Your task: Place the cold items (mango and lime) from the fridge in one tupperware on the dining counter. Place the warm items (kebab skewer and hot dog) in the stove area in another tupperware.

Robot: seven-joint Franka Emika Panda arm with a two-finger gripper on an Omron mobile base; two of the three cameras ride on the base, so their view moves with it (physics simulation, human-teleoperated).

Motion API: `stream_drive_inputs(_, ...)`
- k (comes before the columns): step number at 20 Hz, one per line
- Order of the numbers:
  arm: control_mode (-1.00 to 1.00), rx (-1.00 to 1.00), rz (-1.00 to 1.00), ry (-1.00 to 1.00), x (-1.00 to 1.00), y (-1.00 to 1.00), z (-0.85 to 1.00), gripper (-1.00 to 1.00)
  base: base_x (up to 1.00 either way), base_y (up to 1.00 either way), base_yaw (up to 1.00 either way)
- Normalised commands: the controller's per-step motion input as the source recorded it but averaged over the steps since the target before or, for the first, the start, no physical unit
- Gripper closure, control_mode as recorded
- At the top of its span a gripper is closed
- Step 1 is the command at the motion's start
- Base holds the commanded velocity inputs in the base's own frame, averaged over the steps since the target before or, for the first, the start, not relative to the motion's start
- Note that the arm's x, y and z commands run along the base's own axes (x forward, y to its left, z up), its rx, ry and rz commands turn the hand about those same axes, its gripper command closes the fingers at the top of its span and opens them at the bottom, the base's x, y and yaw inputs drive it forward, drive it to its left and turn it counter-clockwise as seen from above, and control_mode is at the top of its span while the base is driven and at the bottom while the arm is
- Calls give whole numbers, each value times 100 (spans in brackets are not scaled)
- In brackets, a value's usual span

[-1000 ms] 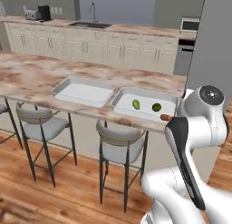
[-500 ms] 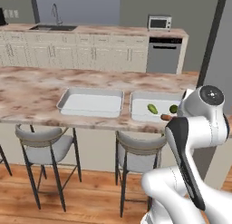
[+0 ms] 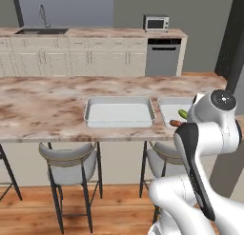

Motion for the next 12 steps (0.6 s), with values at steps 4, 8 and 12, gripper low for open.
stream_drive_inputs(4,100,0,0,0,0,0,0,100,49,39,-20)
stream_drive_inputs(8,100,0,0,0,0,0,0,100,52,24,-18)
stream_drive_inputs(12,100,0,0,0,0,0,0,100,37,33,-21)
